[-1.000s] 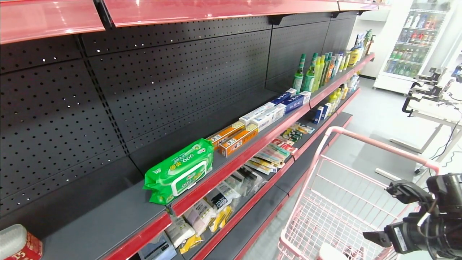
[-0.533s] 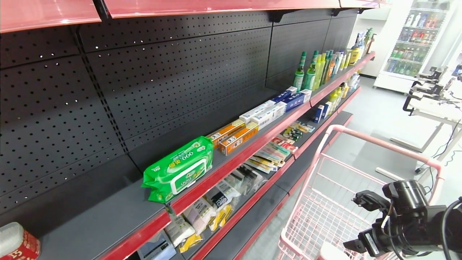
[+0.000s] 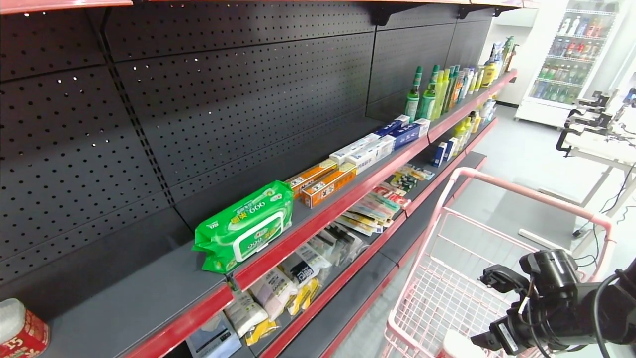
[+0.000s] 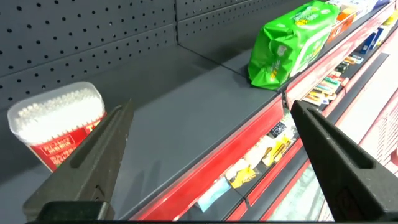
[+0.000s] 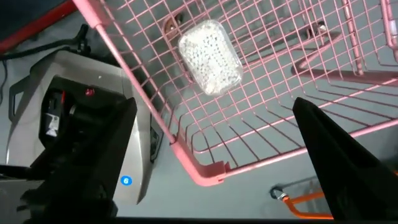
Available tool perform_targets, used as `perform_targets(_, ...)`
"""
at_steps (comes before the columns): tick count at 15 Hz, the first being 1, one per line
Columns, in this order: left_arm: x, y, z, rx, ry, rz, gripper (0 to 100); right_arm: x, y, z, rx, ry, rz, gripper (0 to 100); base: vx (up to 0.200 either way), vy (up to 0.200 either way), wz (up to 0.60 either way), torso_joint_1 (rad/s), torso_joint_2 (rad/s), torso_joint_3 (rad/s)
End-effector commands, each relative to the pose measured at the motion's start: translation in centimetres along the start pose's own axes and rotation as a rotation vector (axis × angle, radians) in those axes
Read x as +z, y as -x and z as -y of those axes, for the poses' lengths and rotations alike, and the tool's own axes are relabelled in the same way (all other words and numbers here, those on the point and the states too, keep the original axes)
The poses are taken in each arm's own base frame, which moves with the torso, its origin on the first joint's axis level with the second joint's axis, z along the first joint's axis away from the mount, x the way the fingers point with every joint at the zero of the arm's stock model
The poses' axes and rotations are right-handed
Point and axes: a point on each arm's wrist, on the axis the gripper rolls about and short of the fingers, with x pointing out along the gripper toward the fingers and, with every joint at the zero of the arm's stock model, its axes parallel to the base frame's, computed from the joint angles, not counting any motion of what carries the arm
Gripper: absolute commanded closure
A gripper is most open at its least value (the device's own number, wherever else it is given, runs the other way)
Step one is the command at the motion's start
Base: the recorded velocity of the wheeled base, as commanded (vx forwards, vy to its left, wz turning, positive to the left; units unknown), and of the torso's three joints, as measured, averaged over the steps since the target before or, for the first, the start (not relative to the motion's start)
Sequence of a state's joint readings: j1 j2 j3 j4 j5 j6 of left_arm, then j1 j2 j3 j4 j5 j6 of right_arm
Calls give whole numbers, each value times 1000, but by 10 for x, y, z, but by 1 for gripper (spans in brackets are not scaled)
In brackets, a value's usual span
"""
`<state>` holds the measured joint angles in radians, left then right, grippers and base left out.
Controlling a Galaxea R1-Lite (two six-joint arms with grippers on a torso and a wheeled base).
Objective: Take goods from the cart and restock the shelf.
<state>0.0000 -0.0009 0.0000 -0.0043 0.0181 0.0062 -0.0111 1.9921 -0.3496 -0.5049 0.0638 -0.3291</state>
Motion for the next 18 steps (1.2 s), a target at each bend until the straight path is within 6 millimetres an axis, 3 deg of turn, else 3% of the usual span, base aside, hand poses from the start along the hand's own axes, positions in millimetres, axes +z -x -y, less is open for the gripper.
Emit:
perform_targets(1,0,0,0,0,0,-1,0,-1,-15,3,-4,-6,-3,0,0,0,0,-134,290,159)
perform_targets(7,0,0,0,0,-1,1,0,-5,-24,11,-15,36,1,0,0,0,0,-140,331,175)
perform_targets(13,0,0,0,0,-3,1,0,-7,-37,14,-14,24,-14,0,0,0,0,-15,27,19)
perform_targets(18,0,0,0,0,-3,1,0,-7,-38,15,-17,21,-10,0,0,0,0,-123,291,159)
